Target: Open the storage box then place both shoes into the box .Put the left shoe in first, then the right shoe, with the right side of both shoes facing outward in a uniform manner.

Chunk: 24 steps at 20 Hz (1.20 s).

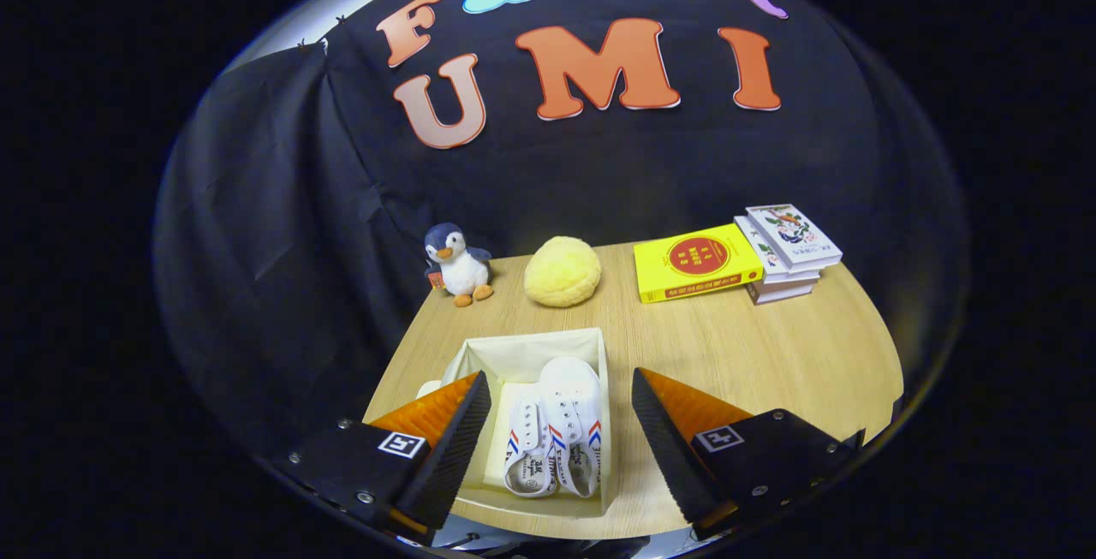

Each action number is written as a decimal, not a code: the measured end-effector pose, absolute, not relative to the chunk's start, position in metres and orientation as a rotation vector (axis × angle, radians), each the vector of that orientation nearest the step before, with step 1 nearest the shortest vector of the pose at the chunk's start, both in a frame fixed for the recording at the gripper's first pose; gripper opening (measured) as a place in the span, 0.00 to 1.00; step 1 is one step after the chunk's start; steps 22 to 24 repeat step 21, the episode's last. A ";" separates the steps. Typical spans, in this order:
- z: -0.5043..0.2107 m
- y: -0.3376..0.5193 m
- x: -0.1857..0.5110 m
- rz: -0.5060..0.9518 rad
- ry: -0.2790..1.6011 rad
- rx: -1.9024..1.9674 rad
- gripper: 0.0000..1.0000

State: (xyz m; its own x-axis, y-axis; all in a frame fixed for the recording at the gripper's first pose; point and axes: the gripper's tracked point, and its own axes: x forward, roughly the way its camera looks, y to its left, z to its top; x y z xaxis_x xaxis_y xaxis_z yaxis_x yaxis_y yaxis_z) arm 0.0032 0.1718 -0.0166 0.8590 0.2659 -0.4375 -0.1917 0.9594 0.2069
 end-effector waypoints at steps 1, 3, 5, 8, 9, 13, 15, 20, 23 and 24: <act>-0.006 0.163 0.002 0.222 0.446 0.145 0.99; 0.013 0.147 -0.001 0.190 0.390 0.128 0.99; 0.027 0.135 -0.005 0.167 0.354 0.125 0.98; 0.046 0.116 -0.012 0.134 0.296 0.127 0.99; 0.050 0.110 -0.014 0.122 0.280 0.129 0.98; 0.065 0.089 -0.022 0.086 0.231 0.120 0.98; 0.071 0.080 -0.025 0.065 0.213 0.109 0.99; 0.072 0.075 -0.029 0.051 0.209 0.108 0.99; 0.073 0.075 -0.030 0.053 0.207 0.106 0.98; 0.073 0.075 -0.030 0.053 0.207 0.106 0.98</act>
